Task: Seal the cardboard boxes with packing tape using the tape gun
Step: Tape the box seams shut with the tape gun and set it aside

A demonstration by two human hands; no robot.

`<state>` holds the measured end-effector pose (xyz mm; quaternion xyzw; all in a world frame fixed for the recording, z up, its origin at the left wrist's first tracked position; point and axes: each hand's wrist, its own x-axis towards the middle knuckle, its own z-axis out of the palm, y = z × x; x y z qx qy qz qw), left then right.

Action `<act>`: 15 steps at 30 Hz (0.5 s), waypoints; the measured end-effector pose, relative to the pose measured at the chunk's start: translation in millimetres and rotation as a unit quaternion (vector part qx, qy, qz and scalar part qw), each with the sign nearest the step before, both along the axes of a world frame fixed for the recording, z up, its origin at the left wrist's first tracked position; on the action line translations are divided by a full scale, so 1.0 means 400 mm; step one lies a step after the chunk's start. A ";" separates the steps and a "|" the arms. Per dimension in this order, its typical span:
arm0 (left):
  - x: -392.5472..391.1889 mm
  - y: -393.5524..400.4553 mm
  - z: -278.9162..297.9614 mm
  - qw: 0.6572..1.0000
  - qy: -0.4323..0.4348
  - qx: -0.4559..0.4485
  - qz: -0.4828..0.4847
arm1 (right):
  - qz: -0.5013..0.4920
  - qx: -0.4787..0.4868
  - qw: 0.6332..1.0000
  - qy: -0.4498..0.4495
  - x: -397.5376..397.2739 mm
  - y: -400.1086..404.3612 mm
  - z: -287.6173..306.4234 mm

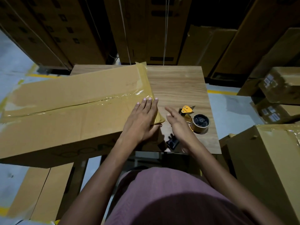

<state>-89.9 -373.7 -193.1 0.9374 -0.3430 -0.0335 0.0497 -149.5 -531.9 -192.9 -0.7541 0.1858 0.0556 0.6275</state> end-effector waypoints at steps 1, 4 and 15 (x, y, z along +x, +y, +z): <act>-0.002 0.002 0.002 1.000 -0.004 -0.008 0.002 | 0.028 -0.025 0.999 -0.013 -0.009 0.002 0.011; -0.002 0.008 0.010 0.999 0.007 -0.035 0.022 | 0.080 -0.101 0.992 -0.006 -0.042 0.000 0.017; 0.050 0.044 0.038 0.989 0.131 -0.065 -0.003 | 0.077 0.048 0.994 0.066 -0.048 0.036 0.008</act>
